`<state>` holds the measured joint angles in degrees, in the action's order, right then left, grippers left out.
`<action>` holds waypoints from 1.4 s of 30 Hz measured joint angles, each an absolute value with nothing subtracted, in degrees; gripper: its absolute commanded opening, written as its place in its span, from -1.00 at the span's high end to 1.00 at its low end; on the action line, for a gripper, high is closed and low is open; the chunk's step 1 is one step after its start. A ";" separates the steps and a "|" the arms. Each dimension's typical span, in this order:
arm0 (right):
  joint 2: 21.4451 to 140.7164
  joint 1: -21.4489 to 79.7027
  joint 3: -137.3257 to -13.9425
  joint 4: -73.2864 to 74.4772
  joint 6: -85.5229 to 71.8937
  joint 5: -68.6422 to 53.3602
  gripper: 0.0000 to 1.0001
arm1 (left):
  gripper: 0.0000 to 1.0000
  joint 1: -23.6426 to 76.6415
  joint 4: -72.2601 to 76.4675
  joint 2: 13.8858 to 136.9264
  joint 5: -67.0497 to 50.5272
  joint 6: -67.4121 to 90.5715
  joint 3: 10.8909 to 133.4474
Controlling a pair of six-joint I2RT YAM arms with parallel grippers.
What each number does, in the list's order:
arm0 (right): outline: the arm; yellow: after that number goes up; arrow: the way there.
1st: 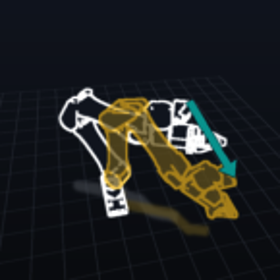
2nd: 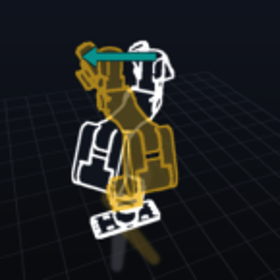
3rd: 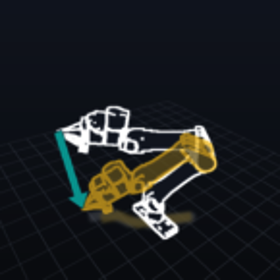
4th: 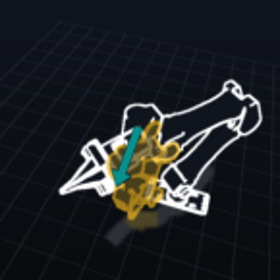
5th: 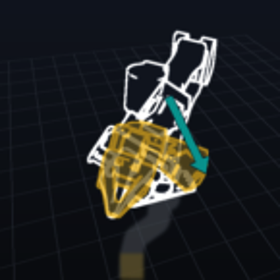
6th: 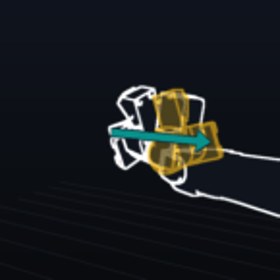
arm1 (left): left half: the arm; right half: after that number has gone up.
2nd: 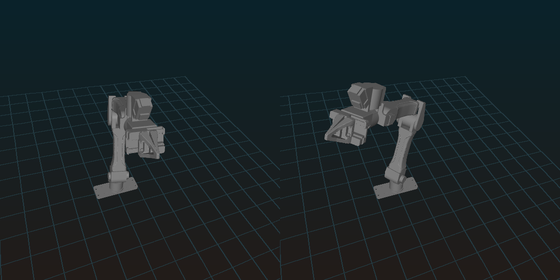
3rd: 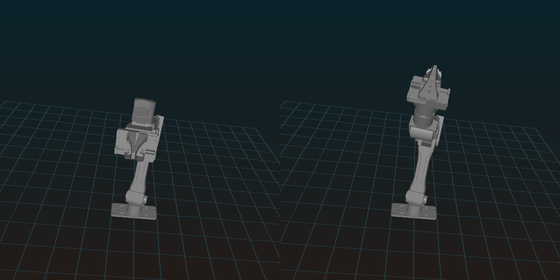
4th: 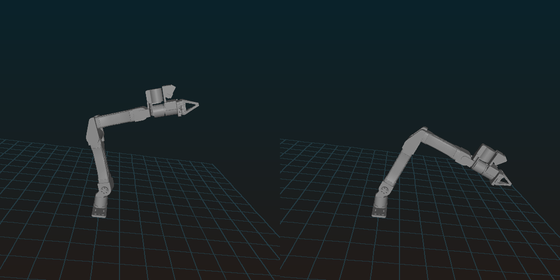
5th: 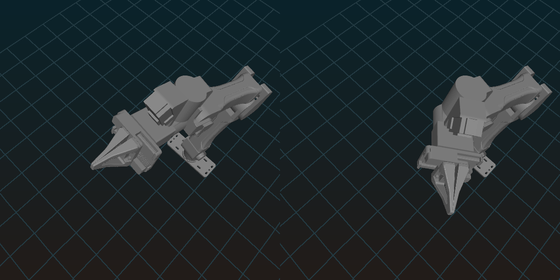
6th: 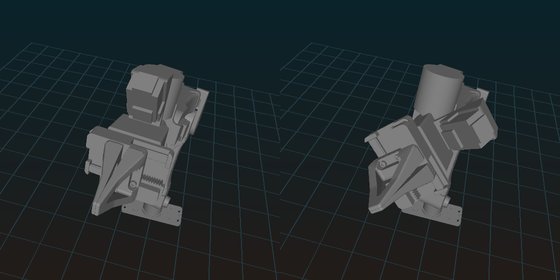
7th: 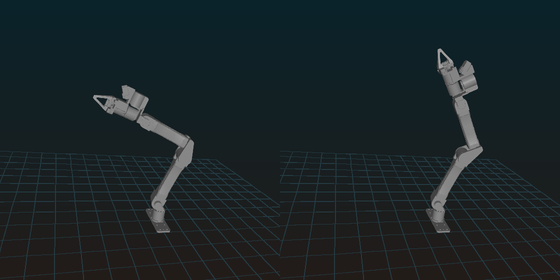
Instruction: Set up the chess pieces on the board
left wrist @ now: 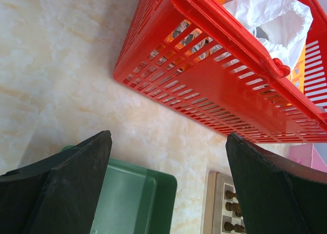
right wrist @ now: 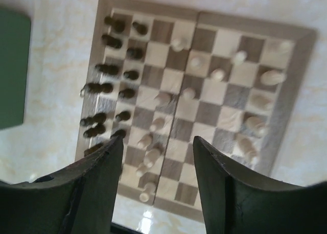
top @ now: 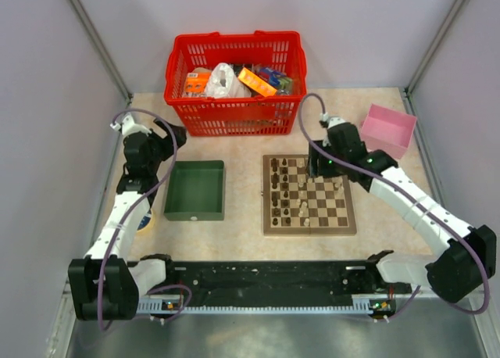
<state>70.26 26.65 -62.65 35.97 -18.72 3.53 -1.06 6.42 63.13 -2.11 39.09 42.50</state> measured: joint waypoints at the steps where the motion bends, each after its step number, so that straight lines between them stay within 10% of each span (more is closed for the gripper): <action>1: 70.26 28.40 -61.63 35.86 -19.44 3.11 -0.08 | -0.98 -1.06 6.35 62.87 -2.13 39.11 42.46; 42: 91.05 35.59 -64.07 32.51 -23.57 10.94 0.28 | -0.97 -1.43 4.25 56.69 1.85 37.74 41.25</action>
<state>91.05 35.59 -64.07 32.51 -23.57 10.94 -1.43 4.25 56.69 1.85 37.74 41.25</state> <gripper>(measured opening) 0.369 0.987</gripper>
